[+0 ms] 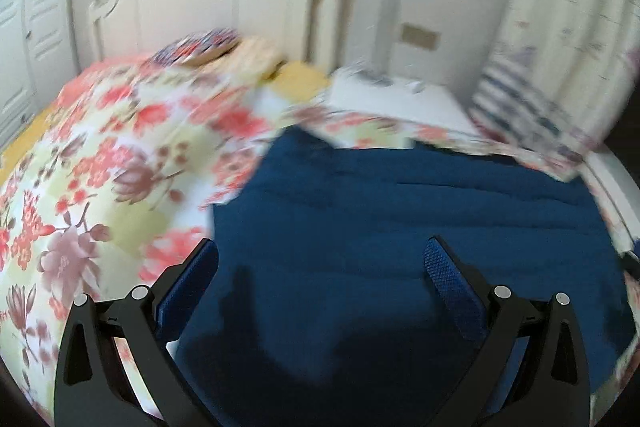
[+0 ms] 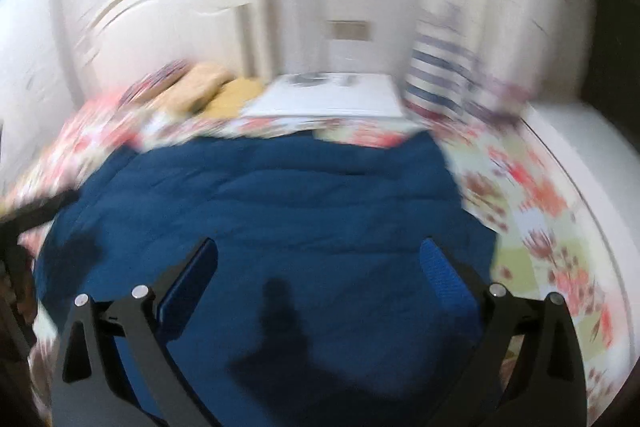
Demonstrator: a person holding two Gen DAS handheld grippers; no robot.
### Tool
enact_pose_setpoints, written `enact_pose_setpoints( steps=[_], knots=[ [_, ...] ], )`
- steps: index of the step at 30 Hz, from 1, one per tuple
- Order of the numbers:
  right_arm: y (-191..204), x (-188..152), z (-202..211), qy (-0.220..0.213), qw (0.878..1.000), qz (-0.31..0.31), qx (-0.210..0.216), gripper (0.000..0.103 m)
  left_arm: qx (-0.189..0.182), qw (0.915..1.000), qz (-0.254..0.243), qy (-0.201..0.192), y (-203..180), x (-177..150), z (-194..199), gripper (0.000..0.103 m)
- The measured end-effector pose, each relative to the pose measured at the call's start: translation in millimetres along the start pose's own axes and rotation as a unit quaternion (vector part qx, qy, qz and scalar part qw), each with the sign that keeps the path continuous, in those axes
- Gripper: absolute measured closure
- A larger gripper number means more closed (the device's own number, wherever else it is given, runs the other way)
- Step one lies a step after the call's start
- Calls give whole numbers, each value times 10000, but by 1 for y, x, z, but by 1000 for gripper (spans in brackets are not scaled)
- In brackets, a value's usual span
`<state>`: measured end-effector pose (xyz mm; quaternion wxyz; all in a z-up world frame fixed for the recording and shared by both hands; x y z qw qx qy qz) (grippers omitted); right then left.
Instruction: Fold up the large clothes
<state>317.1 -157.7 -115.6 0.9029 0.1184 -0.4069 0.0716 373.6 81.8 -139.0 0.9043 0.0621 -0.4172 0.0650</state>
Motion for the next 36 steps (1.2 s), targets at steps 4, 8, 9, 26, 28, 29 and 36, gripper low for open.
enact_pose_setpoints(
  steps=[4,8,9,26,28,29,36],
  knots=[
    [48,-24,-41,768,9941,770,-41,3,88,9948,-1006,145,-60,-30,-5,4],
    [40,-41,-58,743,9959,523,-25,2,258,9942,-1044,-6,-64,-49,-18,4],
    [40,-41,-59,791,9953,563,-48,2,260,9935,-1107,42,-65,-51,-20,4],
    [-70,-66,-9,540,9939,-905,-324,2,261,9925,-1191,73,-62,-55,-21,4],
    [-68,-67,-11,568,9934,-897,-442,2,211,9928,-1172,91,-61,-55,-19,4],
    [-64,-65,-9,658,9925,-828,-620,2,145,9930,-1159,159,-58,-56,-15,4],
    [-20,-58,26,341,9981,-328,-386,3,481,9982,-286,222,31,-64,5,4]
  ],
)
Point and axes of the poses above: each gripper's, at about its wrist camera, not at the fingertips, and z roughly against the way its jaws point, y to its left, x to its top, the point moved 8 cm from there along -z, roughly the way its jaws point, and after that the axes turned 13 degrees about x, right-handed, at the moved point
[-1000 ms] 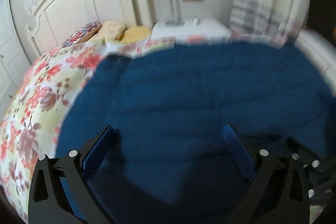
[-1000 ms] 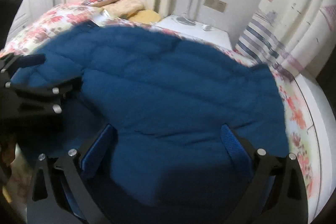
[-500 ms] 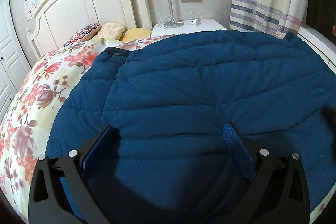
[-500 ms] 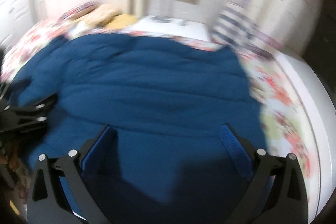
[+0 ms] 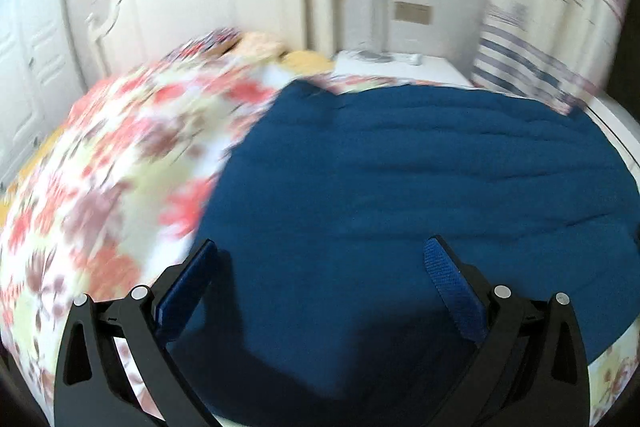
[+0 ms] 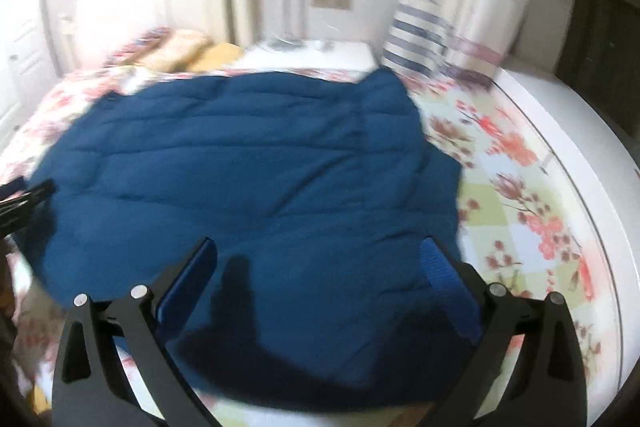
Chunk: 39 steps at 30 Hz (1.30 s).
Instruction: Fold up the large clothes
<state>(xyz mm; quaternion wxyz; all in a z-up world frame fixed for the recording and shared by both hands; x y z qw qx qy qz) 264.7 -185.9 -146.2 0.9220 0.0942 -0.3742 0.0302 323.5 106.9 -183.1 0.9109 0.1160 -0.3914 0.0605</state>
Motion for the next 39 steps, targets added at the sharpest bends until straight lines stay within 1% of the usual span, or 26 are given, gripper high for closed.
enact_pose_setpoints(
  steps=[1,3,4,6,8,10,12,13,14,16,17,19,21,22,23,24,26,27,28,29,31,32,34,36,38,39],
  knots=[
    [10,-3,1,4,9999,107,109,3,-30,9999,72,84,9,-7,-4,4],
    [34,-13,-9,154,9983,466,302,3,-107,9999,69,83,13,-16,-9,4],
    [40,-20,-20,308,9973,648,140,3,-104,9999,63,117,12,-17,-10,4],
    [40,-21,-28,261,9974,666,95,2,-10,9999,2,157,9,-15,-11,4],
    [35,-21,-27,354,9973,627,153,2,6,9998,-23,207,7,-15,-15,4],
    [22,-20,-19,348,9984,453,26,3,-136,9995,64,289,9,-16,-17,4],
    [-4,-24,-4,222,9995,48,-221,3,-348,9984,197,403,13,-18,-22,4],
    [-18,-29,1,191,9994,-99,-278,3,-425,9978,247,443,14,-19,-23,4],
    [-25,-34,3,198,9994,-193,-209,3,-441,9977,257,451,14,-20,-23,4],
    [-35,-44,2,215,9992,-323,62,3,-372,9982,200,435,12,-20,-22,4],
    [-37,-45,1,207,9993,-314,76,3,-339,9983,183,429,11,-20,-22,4],
    [-35,-44,3,253,9990,-350,-102,3,-328,9983,201,429,12,-19,-23,4],
    [-28,-37,13,179,9987,-282,-380,3,-89,9991,198,370,14,-16,-12,4],
    [-18,-31,21,31,9992,-133,-385,3,15,9992,229,330,15,-14,-5,4],
    [-9,-28,25,-71,9995,-18,-320,3,-27,9995,257,186,11,-9,8,4],
    [3,-24,28,-140,9996,88,-229,3,-264,9995,172,-87,0,-2,26,4],
    [35,-20,25,-144,9991,390,7,3,-398,9982,-272,-365,-31,5,49,4],
    [53,-21,19,-93,9978,651,126,3,-464,9972,-439,-386,-45,4,54,4],
    [68,-24,12,-23,9957,917,147,3,-634,9950,-677,-366,-66,0,56,4],
    [81,-31,-2,145,9926,1202,49,3,-685,9929,-925,-304,-86,-7,53,4],
    [88,-40,-20,272,9892,1433,-152,3,-362,9911,-1269,-174,-107,-22,37,4],
    [84,-43,-24,283,9905,1346,-59,3,-309,9917,-1225,-254,-108,-26,34,4],
    [72,-45,-16,370,9931,1085,248,3,-455,9921,-1145,-237,-106,-28,31,4],
    [57,-43,1,325,9956,836,278,3,-585,9911,-1181,-159,-104,-30,30,4],
    [26,-42,32,26,9986,33,535,3,-638,9906,-1201,-161,-103,-31,30,4],
    [8,-46,48,-102,9954,-487,816,3,-640,9906,-1194,-169,-103,-31,29,4]
  ],
)
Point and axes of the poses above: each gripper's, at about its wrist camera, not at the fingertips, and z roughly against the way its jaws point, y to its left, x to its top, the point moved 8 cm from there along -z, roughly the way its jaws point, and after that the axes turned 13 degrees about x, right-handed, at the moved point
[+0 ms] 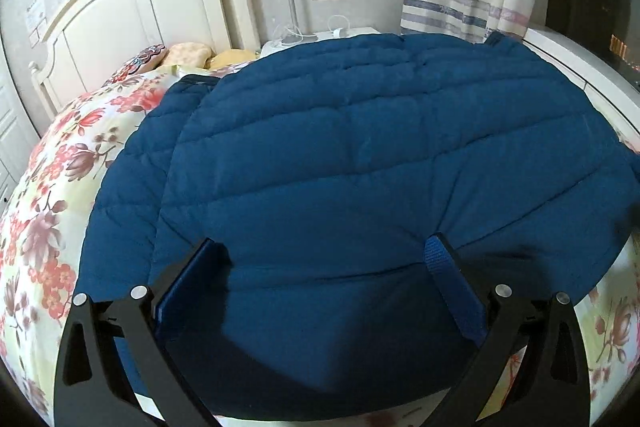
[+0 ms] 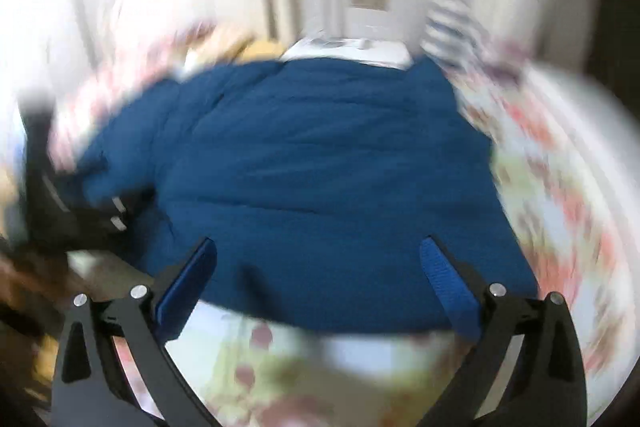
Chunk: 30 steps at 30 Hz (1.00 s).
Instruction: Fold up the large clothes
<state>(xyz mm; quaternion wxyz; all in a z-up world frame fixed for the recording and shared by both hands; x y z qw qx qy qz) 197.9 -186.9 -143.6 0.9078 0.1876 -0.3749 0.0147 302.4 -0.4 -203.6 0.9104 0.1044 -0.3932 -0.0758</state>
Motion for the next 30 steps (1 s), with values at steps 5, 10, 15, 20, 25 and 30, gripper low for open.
enact_pose_setpoints(
  steps=[5,10,15,20,25,30],
  knots=[
    [-54,-42,54,-199,9912,-1279,264,3,-32,10000,51,31,-1,-1,0,4],
    [-62,-63,36,17,9858,-1603,497,3,-35,10000,59,31,2,-1,-2,4],
    [-46,-43,-9,17,9836,-1548,925,2,-76,9999,85,39,3,-1,-2,4],
    [-42,0,-54,-492,9725,-1944,1183,2,-107,9999,101,64,2,-2,-2,4],
    [-54,20,-74,-1014,9634,-2333,850,20,-57,9999,37,88,-2,-2,-2,4],
    [-67,8,-52,-1430,9354,-2795,1625,65,-70,9999,45,64,-3,-1,-2,4]
  ],
)
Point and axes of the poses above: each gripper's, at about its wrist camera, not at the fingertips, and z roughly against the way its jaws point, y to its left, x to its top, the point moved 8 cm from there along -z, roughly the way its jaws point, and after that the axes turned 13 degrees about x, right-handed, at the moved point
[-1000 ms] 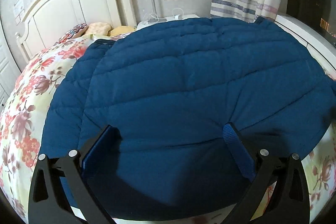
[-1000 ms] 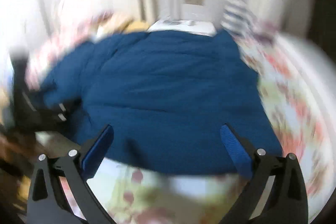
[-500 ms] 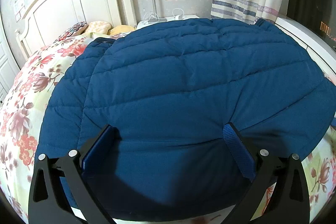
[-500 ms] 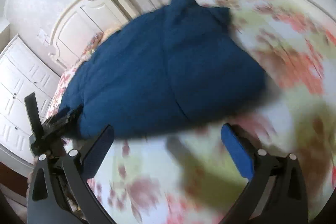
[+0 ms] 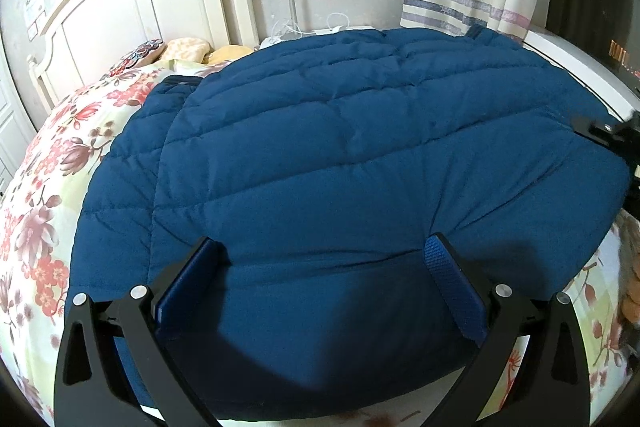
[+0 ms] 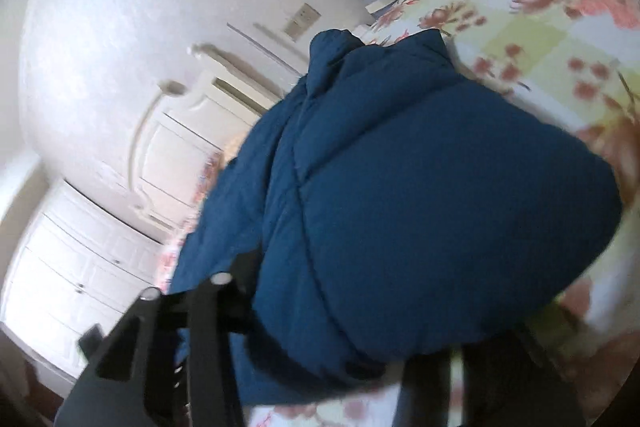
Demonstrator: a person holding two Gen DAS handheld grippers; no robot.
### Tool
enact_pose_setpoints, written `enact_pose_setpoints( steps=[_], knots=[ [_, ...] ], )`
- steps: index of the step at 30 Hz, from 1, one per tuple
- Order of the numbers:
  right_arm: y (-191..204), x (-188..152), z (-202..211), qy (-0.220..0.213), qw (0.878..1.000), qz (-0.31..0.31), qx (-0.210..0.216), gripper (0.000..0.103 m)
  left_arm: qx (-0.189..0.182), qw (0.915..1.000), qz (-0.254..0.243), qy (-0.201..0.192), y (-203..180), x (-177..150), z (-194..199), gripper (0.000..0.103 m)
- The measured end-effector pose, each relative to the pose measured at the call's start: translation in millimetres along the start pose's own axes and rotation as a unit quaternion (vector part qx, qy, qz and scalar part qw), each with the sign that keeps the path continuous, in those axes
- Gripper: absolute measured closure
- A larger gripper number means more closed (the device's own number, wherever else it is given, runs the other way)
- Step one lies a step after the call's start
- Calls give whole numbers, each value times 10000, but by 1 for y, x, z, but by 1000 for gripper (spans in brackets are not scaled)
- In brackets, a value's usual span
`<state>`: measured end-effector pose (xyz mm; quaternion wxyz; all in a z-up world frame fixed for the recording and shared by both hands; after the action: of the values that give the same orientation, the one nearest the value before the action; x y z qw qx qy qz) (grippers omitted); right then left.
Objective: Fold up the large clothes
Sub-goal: 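Grasp the folded jacket with both grippers and lift it up together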
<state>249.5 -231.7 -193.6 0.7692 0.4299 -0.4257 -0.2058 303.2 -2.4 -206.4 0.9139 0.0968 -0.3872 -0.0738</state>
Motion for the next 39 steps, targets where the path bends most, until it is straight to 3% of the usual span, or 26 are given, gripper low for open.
enact_pose_setpoints(
  steps=[3,6,10,12,16,20,23,27,29,31,35,37,39],
  knots=[
    [10,-14,30,-71,9998,120,132,68,-58,10000,41,-37,1,-2,9,4],
    [12,-31,60,-19,9995,174,250,68,-605,9978,278,-32,6,11,35,4],
    [6,-46,99,-26,9993,142,346,68,-270,9987,257,-354,13,58,54,4],
    [1,-46,117,-76,9994,169,296,68,-108,9997,139,-196,-1,75,41,4],
    [4,-52,134,-66,9991,383,158,68,-121,9999,8,-16,-47,108,18,4],
    [2,-61,140,-22,9989,449,155,67,230,9990,-242,314,-96,129,-21,4],
    [-4,-58,139,-10,9994,254,228,60,624,9934,-641,715,-126,118,-66,4],
    [-4,-59,138,37,9996,250,142,52,335,9973,-318,575,-117,117,-64,4],
    [-4,-56,132,49,9995,308,86,50,83,9985,-249,477,-108,111,-47,4],
    [-4,-55,129,41,9993,366,39,47,-141,9998,-93,77,-90,97,-7,4],
    [-4,-53,126,-24,9992,408,-47,43,37,9995,-65,-291,-58,43,42,4],
    [-3,-52,124,-111,9990,415,-94,41,-74,9994,-257,-203,-60,18,50,4],
    [-3,-52,125,-231,9986,442,-149,41,4,9983,-431,-392,-67,-6,56,4]
  ],
)
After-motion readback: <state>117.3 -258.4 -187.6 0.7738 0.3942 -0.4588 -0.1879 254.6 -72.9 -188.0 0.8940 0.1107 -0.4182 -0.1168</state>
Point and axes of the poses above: each gripper's, at about its wrist camera, not at the fingertips, and z roughly against the way its jaws point, y to its left, x to its top, the point moved 8 cm from there along -z, roughly the way its jaws point, and after that the axes turned 13 degrees about x, right-handed, at the moved point
